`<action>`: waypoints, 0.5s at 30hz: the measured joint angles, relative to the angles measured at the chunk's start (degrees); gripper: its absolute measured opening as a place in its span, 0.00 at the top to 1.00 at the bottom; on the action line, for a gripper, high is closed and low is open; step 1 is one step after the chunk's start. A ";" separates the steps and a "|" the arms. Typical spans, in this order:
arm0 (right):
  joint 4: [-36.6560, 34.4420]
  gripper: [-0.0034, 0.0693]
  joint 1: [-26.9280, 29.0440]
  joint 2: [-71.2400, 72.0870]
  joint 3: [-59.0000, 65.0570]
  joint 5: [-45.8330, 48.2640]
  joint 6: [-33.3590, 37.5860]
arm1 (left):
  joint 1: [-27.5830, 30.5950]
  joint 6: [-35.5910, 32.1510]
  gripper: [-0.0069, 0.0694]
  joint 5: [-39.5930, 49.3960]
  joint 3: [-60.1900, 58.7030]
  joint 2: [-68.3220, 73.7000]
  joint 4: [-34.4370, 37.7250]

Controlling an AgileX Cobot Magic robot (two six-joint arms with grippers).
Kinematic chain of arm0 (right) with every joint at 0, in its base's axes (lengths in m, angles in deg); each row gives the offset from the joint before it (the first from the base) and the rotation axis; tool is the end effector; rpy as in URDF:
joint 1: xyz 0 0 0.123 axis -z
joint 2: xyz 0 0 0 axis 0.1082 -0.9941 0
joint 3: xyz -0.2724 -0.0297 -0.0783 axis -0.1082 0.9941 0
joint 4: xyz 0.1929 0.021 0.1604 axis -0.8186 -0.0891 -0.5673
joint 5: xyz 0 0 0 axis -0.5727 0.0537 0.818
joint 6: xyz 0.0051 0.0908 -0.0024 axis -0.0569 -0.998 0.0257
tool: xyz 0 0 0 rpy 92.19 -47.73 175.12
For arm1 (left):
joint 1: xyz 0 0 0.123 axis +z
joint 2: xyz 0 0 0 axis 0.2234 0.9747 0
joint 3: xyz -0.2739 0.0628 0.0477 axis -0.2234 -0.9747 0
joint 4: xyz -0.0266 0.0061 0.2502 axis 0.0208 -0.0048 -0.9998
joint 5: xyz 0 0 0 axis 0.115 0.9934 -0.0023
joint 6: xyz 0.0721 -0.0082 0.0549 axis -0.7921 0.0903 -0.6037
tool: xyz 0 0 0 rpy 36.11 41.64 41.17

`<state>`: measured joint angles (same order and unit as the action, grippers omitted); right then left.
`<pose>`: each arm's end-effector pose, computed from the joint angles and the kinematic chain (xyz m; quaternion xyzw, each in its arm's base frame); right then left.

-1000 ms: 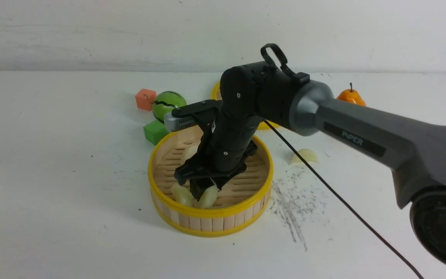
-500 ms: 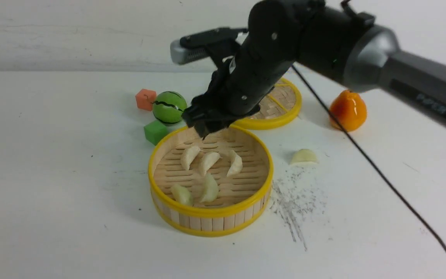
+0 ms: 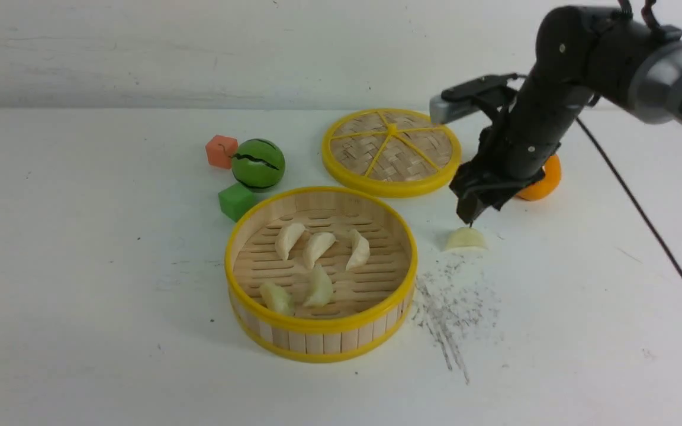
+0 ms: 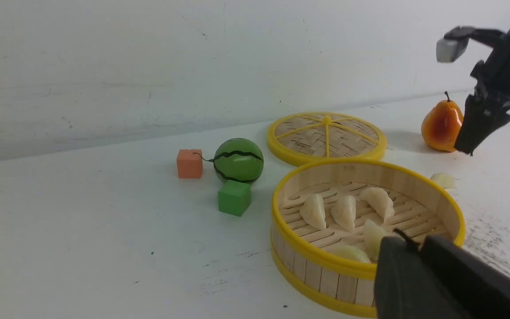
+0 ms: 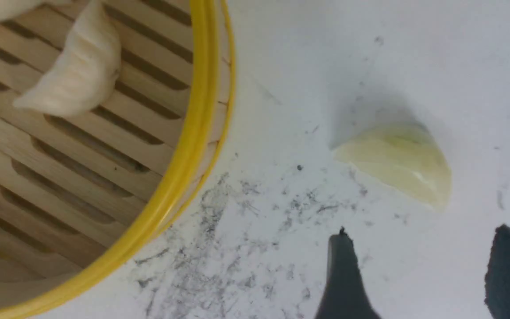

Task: Put the dumplings into the steamer on the white table.
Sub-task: 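Reach for and grasp a dumpling lying on the table beside the steamer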

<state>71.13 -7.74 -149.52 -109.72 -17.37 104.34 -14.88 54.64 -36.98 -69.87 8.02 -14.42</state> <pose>0.4597 0.1323 0.2444 -0.2726 0.9423 0.0920 0.1712 0.0555 -0.0185 0.2843 0.1321 0.7114 -0.1351 0.6769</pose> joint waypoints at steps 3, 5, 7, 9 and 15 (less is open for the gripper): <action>-2.71 0.38 0.56 -4.07 0.00 -2.39 10.60 | 0.00 0.00 0.83 0.00 0.00 0.00 -0.08; -2.72 0.38 0.56 -5.43 0.00 -4.68 16.92 | 0.00 0.00 0.83 0.04 0.00 0.38 -0.78; -2.47 0.38 0.56 -6.37 0.00 -7.06 21.49 | 0.00 0.00 0.83 -0.14 -0.42 1.01 -1.57; -2.53 0.38 0.62 -7.40 0.00 -10.03 23.21 | 0.00 0.00 0.83 -0.29 -1.18 2.10 -2.66; -2.51 0.38 0.62 -9.62 -0.07 -12.34 19.91 | 0.00 0.00 0.83 -1.29 -2.20 4.89 -3.98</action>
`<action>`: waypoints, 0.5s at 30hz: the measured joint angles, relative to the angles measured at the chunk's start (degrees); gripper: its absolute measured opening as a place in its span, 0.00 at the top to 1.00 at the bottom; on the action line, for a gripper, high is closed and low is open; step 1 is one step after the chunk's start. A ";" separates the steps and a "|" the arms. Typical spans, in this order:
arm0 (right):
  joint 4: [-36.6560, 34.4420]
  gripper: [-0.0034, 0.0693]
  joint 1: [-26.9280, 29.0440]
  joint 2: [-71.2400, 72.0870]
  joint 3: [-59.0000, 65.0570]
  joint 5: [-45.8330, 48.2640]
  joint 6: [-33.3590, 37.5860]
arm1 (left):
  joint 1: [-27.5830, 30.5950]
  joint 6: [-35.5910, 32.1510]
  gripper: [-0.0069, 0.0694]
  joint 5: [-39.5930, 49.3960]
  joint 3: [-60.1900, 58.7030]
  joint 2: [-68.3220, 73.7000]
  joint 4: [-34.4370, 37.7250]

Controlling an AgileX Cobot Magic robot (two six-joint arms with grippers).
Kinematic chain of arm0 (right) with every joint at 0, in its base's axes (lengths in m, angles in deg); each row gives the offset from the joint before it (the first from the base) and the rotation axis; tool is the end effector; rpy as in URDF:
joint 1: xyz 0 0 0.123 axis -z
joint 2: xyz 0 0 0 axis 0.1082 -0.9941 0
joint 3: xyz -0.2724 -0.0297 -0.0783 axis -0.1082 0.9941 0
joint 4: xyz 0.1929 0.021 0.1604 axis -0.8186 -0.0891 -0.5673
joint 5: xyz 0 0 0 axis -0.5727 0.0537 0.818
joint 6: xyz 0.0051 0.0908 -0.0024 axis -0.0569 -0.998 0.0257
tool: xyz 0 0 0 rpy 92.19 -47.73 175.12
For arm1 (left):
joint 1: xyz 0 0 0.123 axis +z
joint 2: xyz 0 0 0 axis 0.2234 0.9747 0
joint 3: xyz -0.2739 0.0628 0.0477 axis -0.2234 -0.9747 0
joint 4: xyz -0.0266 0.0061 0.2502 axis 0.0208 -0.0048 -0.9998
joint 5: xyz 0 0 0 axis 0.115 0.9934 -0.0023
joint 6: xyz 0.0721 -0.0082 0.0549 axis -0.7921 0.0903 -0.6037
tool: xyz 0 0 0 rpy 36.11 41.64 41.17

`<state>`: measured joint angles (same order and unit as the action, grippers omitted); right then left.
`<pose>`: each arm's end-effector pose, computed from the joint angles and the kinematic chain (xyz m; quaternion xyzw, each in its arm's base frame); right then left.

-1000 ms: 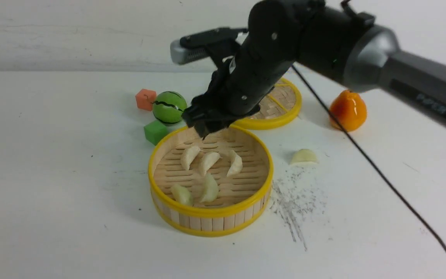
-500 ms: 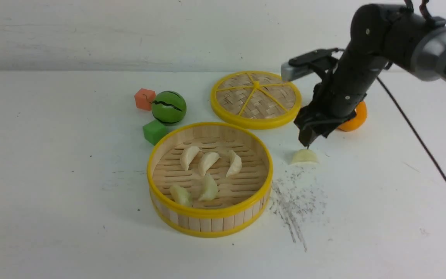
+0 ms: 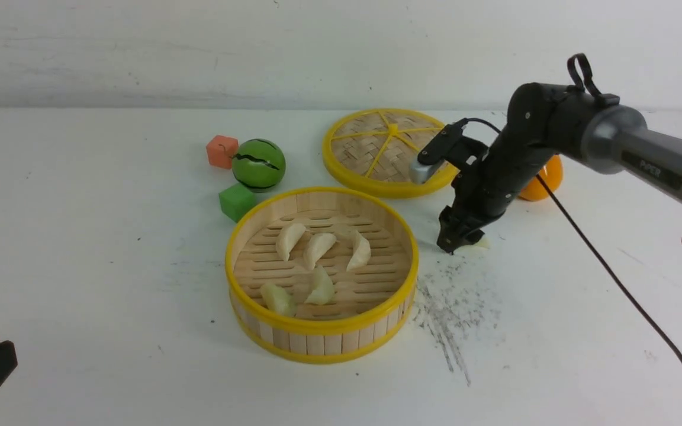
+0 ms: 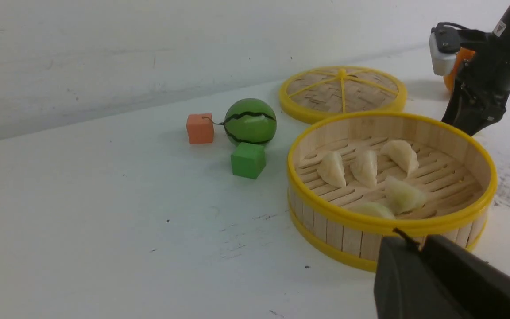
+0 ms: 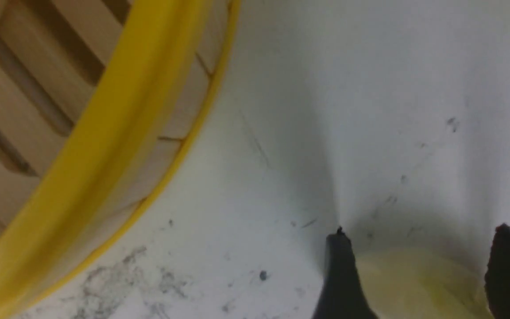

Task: Put the dumplings into the steamer on the white table.
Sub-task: 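Reach for and grasp a dumpling lying on the table beside the steamer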

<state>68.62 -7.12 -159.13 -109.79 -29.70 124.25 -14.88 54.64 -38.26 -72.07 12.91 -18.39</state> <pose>0.4926 0.1358 0.1690 -0.3982 0.8903 0.0666 0.2106 0.0695 -0.0249 0.2684 0.1639 0.7375 -0.0986 0.6477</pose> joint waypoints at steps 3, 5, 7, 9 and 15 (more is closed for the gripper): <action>0.65 0.44 -0.05 0.00 0.00 0.54 -3.90 | 0.00 0.00 0.83 -0.94 0.00 0.13 -0.14; 1.80 0.49 -0.16 0.00 -0.29 1.53 -8.71 | 0.00 0.00 0.83 -1.14 0.00 0.13 -0.27; 3.30 0.49 -0.27 0.00 -0.55 2.63 -12.30 | 0.00 0.00 0.83 -1.46 0.00 0.13 -0.27; 4.77 0.49 -0.38 0.00 -0.73 3.95 -16.10 | 0.00 0.00 0.83 -2.06 0.00 0.13 -0.27; 6.66 0.49 -0.38 0.38 -0.92 8.15 -22.46 | 0.00 0.00 0.82 -3.43 0.00 0.13 -0.32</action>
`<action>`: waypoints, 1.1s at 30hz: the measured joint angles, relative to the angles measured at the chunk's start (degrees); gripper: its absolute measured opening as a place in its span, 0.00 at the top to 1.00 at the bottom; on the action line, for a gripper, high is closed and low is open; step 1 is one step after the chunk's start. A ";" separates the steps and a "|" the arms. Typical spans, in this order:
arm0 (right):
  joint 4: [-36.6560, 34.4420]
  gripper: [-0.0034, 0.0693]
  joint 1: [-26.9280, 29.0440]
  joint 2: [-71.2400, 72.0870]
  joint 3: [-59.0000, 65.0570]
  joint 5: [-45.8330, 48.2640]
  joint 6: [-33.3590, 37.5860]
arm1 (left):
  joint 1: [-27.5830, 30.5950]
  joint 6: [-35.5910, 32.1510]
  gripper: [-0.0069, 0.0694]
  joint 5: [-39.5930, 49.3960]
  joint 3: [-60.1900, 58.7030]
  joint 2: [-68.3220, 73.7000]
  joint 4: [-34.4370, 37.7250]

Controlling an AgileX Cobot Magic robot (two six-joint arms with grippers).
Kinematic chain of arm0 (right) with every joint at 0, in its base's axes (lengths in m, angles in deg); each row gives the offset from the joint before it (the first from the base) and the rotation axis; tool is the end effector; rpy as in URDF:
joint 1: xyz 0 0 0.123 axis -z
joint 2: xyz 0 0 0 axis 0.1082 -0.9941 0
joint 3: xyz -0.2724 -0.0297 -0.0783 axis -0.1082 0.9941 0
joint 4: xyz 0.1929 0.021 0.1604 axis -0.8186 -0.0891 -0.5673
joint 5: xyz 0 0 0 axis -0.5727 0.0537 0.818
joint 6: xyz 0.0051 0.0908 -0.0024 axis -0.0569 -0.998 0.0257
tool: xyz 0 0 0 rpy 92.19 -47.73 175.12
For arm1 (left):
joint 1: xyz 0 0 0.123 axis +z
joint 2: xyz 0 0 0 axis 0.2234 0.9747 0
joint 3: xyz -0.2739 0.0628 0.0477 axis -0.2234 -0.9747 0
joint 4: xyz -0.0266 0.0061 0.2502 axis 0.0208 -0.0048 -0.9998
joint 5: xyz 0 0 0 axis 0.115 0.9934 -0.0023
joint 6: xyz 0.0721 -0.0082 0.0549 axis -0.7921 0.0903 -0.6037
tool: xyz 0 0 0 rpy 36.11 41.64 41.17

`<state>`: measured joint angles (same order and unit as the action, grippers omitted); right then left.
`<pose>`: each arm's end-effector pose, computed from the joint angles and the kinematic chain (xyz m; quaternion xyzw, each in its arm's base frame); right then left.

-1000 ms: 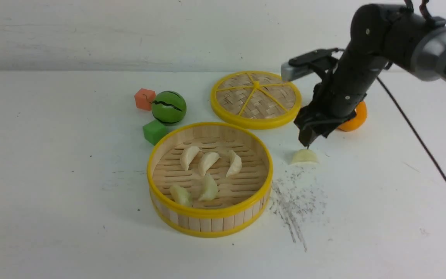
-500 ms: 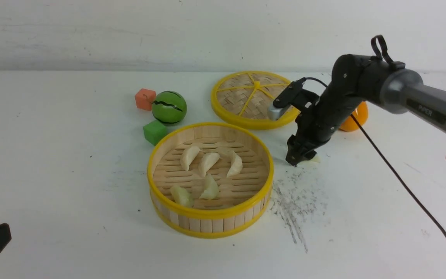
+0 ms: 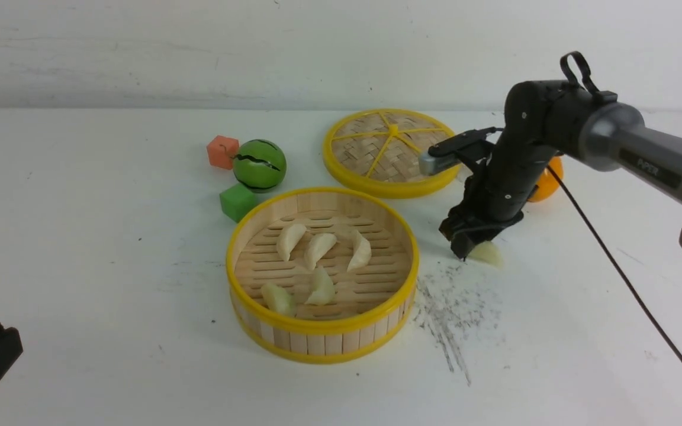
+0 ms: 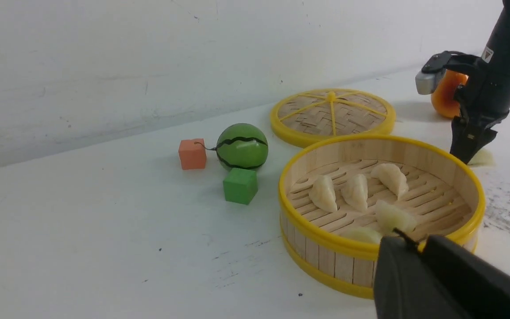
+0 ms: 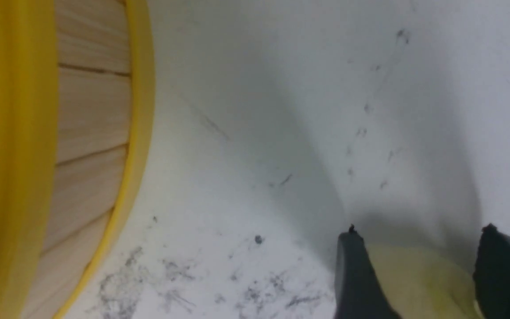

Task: Put the dumplings into the steamer on the white table.
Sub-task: 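Reach for and grasp a dumpling lying on the table beside the steamer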

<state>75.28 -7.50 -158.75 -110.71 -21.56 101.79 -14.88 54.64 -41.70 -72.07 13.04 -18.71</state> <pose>0.4828 0.1293 0.1711 -0.2538 0.9562 0.0598 0.1333 0.0695 -0.0273 0.2732 0.1698 0.7182 -0.1086 0.6661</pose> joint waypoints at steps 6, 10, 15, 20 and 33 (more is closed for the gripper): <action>-0.50 0.83 0.11 2.74 0.59 4.28 -3.22 | 0.00 0.00 0.82 -0.41 0.00 0.00 0.00; -1.94 0.96 0.10 7.49 0.86 5.10 -4.65 | 0.00 0.00 0.82 -0.62 0.00 0.00 0.00; -2.29 0.97 0.10 12.20 0.82 6.25 -5.94 | 0.00 0.00 0.82 -0.67 0.00 0.00 -0.12; -0.33 0.92 0.10 10.69 0.83 8.67 -10.05 | 0.00 0.00 0.81 -0.67 0.00 0.00 -0.12; 1.08 0.42 0.10 0.84 0.90 8.87 -12.09 | 0.00 0.00 0.80 0.60 0.00 0.00 0.12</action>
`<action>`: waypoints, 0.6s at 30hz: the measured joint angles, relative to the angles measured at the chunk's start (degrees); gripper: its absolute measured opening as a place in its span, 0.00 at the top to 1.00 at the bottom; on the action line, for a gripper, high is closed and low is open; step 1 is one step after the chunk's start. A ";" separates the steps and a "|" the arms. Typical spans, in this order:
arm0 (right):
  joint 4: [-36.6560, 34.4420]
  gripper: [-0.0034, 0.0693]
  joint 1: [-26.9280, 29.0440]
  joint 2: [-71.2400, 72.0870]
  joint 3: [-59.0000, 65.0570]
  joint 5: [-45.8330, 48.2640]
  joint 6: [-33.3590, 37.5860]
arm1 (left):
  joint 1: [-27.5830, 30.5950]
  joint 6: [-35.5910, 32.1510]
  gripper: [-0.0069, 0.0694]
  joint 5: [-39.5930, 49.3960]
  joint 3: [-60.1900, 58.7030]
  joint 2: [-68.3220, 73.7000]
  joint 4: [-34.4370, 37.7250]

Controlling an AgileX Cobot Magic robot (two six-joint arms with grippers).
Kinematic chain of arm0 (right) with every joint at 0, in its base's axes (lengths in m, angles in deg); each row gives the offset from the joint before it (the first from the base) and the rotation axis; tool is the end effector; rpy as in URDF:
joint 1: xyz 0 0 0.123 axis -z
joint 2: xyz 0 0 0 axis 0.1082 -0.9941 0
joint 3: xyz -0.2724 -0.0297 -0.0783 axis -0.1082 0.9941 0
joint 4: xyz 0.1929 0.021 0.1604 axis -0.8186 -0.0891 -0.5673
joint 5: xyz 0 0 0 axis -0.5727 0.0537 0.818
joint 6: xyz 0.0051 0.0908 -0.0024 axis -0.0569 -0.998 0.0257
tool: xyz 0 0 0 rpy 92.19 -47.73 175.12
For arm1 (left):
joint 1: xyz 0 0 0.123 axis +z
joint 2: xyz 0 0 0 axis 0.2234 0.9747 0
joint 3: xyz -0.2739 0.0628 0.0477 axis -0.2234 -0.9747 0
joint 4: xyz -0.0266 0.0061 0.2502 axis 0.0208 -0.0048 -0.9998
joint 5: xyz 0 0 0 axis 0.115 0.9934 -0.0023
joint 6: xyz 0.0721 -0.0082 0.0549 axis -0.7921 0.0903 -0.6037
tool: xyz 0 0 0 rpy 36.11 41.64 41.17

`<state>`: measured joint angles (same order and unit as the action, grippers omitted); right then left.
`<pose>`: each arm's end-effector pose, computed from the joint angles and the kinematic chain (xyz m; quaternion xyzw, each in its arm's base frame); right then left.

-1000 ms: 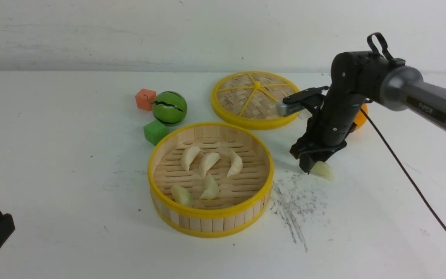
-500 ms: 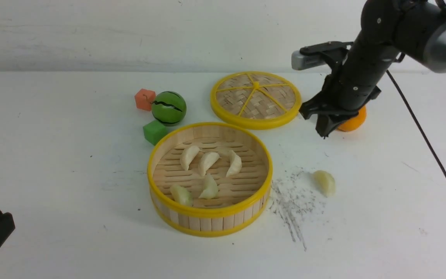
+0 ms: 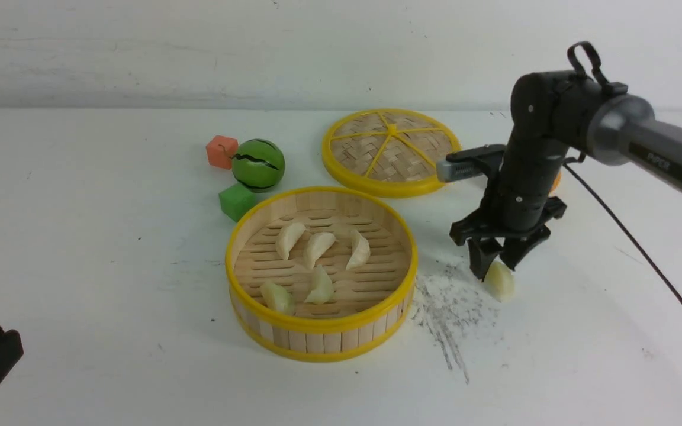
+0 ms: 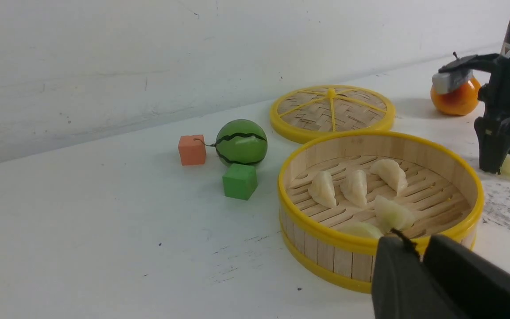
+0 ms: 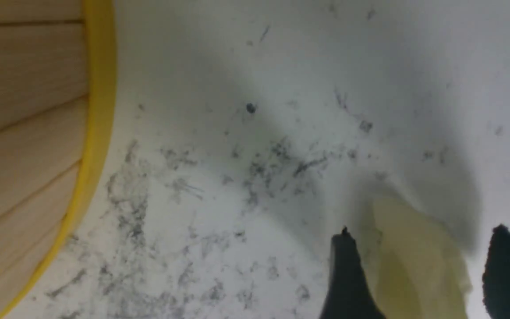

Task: Put the dumplings into the steamer on the white table.
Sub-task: 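Reach for and grasp a dumpling lying on the table beside the steamer, then place the dumpling in the bamboo steamer basket with the right gripper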

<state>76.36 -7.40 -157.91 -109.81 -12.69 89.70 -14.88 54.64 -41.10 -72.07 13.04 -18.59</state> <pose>0.4671 0.1238 0.1714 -0.1599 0.9840 0.0616 0.0496 0.0696 -0.0269 0.2724 0.1685 0.7218 -0.1073 0.6626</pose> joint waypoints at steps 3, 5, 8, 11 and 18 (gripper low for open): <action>-0.85 0.57 0.00 -0.40 0.00 -0.26 -0.30 | 0.00 0.00 0.80 0.02 0.00 0.00 0.00; -1.31 0.67 0.00 -0.13 -0.12 -0.51 -0.30 | 0.00 0.00 0.80 0.02 0.00 0.00 0.12; -1.54 0.66 0.00 0.68 0.06 -0.44 -0.30 | 0.00 0.00 0.80 -0.03 0.00 0.00 0.12; -2.83 0.66 0.00 4.16 0.12 -0.31 -0.30 | 0.00 0.00 0.80 -0.21 -0.06 0.00 0.12; -14.23 0.66 -5.25 14.44 -0.32 -1.70 1.72 | 0.00 0.00 0.80 -1.56 -0.06 0.00 0.12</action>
<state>62.13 -12.66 -143.48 -110.13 -14.39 91.42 -14.88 54.64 -42.65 -72.13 13.04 -18.47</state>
